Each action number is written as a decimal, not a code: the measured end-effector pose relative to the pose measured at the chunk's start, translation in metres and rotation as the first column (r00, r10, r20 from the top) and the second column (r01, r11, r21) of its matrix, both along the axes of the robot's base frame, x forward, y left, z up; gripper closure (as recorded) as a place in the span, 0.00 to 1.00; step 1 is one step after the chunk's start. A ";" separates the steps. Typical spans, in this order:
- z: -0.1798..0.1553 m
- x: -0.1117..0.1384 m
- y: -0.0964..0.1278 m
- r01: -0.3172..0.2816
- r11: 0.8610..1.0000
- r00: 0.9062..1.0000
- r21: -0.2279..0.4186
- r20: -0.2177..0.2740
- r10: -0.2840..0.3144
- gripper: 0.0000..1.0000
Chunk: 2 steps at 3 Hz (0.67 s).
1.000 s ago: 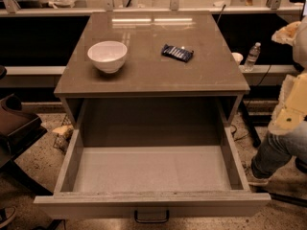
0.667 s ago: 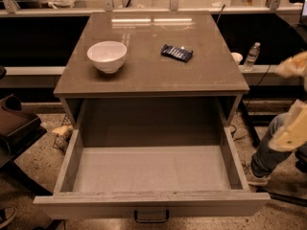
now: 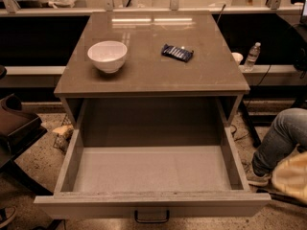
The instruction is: Close top drawer
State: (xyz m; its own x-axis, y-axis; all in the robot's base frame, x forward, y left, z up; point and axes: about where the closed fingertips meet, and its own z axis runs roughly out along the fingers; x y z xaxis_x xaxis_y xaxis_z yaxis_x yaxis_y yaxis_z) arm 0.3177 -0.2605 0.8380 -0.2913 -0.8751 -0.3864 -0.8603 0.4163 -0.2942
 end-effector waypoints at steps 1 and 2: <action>-0.057 -0.039 -0.007 0.020 0.999 0.998 0.033 -0.057 -0.018 0.95; -0.062 -0.043 -0.006 0.016 0.999 0.997 0.034 -0.070 -0.013 1.00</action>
Offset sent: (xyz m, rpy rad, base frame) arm -0.0337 -0.0064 -0.0486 0.0292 0.0483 -0.0161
